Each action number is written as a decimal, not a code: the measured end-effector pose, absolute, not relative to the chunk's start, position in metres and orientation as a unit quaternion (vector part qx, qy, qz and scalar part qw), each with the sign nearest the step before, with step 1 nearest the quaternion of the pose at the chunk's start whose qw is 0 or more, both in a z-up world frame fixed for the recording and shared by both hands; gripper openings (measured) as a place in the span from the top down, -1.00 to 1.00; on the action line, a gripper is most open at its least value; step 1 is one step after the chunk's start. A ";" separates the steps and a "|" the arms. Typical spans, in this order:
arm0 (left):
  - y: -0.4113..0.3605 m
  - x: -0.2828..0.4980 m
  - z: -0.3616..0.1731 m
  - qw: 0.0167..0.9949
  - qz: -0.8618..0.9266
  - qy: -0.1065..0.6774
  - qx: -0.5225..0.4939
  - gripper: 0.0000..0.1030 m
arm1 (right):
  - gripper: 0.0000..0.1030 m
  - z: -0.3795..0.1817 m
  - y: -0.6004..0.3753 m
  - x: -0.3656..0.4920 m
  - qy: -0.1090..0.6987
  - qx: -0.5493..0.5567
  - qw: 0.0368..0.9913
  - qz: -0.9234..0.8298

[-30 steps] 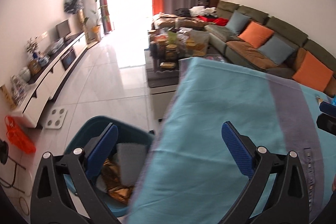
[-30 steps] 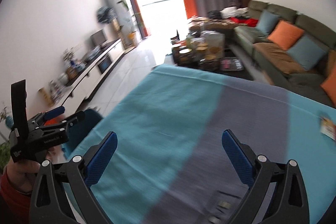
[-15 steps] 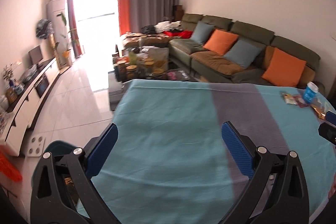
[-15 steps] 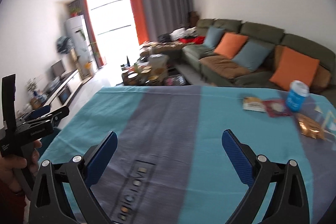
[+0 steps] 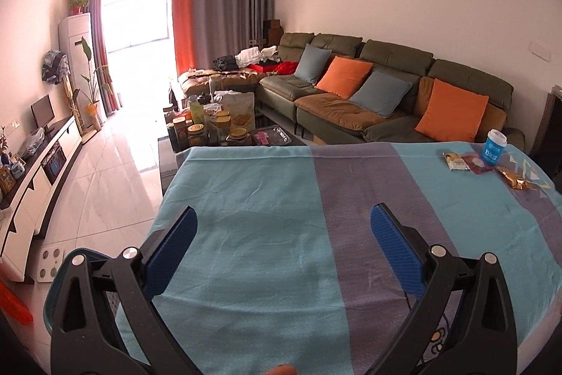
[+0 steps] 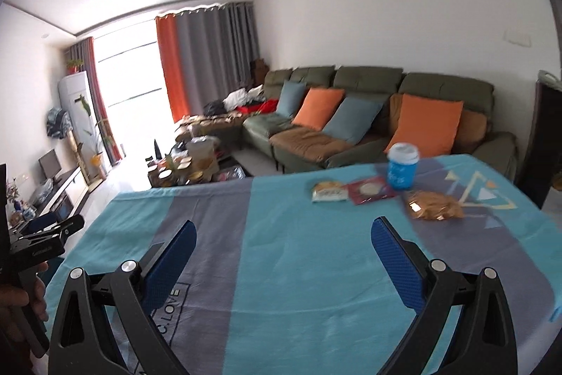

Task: Collect trash

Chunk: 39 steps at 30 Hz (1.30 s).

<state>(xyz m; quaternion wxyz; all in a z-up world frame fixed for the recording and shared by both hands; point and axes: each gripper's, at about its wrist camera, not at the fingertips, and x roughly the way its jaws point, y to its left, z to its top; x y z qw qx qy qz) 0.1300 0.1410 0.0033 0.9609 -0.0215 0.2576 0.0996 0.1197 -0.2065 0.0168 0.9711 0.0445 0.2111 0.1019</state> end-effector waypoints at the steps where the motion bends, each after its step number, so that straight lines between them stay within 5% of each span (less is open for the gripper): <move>1: 0.141 0.128 0.005 0.962 0.099 0.254 -0.022 -0.89 | -0.87 0.020 -0.210 0.116 0.203 0.043 0.973 0.096; 39: 0.075 -0.021 0.028 0.995 0.034 0.093 -0.006 -0.89 | -0.87 0.018 -0.187 0.010 0.117 0.009 0.991 0.064</move>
